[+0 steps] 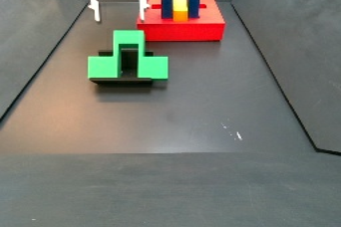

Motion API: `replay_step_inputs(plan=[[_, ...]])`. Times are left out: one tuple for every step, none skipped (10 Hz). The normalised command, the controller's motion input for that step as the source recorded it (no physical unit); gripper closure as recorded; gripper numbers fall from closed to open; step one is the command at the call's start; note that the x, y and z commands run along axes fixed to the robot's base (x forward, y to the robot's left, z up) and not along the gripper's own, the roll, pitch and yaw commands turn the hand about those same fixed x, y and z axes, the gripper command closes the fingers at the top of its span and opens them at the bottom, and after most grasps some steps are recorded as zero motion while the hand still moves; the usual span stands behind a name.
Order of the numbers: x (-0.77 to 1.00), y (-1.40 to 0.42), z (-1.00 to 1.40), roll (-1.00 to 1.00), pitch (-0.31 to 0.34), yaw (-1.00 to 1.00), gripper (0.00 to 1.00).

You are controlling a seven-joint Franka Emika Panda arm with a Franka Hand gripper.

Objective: Pick up the green object. Move up. Place the green object on the fixture. Regrasp the green object. Move to above the board. Insert the green object.
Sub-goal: Regrasp the green object.

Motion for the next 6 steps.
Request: replay_step_inputs(plan=[[-0.31,-0.03,-0.22,0.0,-0.149,0.0,0.0],[-0.28,-0.01,-0.2,0.0,-0.154,0.0,0.0],[0.0,0.0,-0.07,0.0,-0.04,0.11,0.0],[0.17,0.02,0.0,0.0,0.0,0.12,0.0],[0.11,0.04,-0.05,0.0,0.006,0.03,0.0],[0.06,0.05,-0.11,0.02,0.017,0.0,0.0]])
